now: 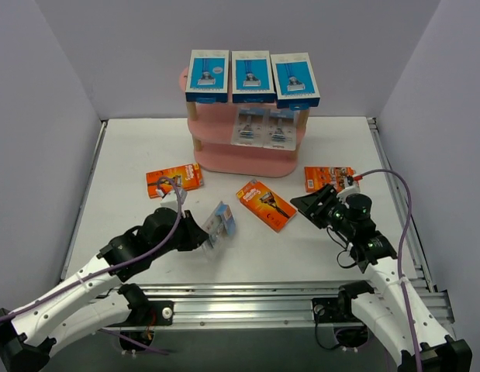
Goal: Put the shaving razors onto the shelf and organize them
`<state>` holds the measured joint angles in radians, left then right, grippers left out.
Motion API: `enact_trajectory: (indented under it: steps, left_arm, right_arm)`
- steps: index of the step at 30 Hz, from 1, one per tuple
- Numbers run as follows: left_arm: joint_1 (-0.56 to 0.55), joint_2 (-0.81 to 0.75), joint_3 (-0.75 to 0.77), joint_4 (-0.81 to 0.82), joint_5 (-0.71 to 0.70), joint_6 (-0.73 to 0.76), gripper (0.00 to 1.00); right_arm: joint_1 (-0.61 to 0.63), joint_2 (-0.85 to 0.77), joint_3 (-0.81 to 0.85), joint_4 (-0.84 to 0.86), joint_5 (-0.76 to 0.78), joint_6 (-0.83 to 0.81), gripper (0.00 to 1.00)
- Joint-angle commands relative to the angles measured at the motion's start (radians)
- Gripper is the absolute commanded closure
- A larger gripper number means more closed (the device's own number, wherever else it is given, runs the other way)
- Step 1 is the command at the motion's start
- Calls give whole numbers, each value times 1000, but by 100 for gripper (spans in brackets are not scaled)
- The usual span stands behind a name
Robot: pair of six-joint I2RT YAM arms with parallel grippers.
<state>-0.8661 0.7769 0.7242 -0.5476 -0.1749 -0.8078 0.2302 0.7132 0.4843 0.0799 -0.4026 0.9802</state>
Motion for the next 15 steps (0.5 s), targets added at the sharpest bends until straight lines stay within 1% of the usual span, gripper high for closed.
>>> enact_trajectory:
  steps: [1, 4, 8, 10, 11, 13, 15]
  left_arm:
    - [52, -2, -58, 164, 175, -114, 98]
    - [94, 7, -104, 215, 265, -148, 98]
    - [139, -4, -158, 236, 291, -166, 98]
    - [159, -19, -187, 236, 288, -163, 95]
    - [165, -24, -196, 229, 284, -160, 88]
    - [183, -33, -215, 215, 269, -151, 79]
    - [194, -31, -216, 181, 244, -131, 63]
  right_arm:
    - [8, -24, -15, 44, 10, 6, 52]
    - [8, -35, -32, 43, 10, 6, 52]
    - [8, -49, -52, 40, 16, 3, 52]
    - [8, -52, -61, 43, 16, 5, 51]
    - [8, -51, -64, 47, 15, 3, 52]
    - [8, -44, -69, 52, 10, 2, 51]
    - [8, -41, -72, 58, 7, 0, 51]
